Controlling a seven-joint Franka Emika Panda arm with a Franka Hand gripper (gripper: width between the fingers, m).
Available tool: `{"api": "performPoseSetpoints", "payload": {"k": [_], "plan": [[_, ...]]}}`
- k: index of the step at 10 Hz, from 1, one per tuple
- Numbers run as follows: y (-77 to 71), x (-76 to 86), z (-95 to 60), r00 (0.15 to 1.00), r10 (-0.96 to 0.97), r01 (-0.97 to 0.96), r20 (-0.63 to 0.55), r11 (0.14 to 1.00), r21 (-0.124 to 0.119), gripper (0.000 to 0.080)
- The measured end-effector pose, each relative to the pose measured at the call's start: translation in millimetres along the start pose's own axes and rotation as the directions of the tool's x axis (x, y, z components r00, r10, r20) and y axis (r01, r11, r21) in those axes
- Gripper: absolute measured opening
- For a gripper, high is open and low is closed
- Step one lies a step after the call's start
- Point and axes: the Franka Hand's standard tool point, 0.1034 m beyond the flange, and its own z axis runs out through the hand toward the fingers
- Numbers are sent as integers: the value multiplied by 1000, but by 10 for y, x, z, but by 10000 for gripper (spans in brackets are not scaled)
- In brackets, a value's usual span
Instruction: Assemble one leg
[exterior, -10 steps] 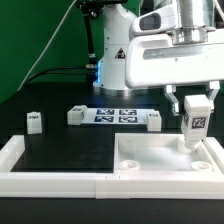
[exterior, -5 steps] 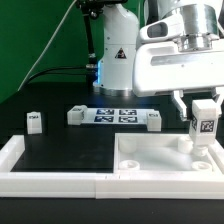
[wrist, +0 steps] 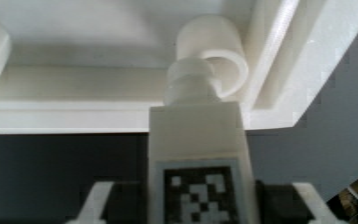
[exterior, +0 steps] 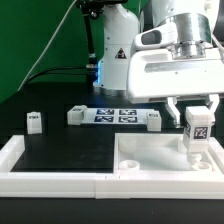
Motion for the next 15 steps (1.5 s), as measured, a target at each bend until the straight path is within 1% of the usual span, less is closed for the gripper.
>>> {"api": "performPoseSetpoints", "payload": {"k": [2,7,8,11,15], "plan": [[-8,16,46,1000,9,-9,-2,1000,-1,290],[-32,21,57,1000,10,-10,-11,1000,0,291],[-69,15,61,1000,10,-10,-15,1000,3,291],[-123,-107,133,1000,13,-13,12,1000,7,291],[-124,-120,148,1000,6,-6,5,1000,6,291]]}}
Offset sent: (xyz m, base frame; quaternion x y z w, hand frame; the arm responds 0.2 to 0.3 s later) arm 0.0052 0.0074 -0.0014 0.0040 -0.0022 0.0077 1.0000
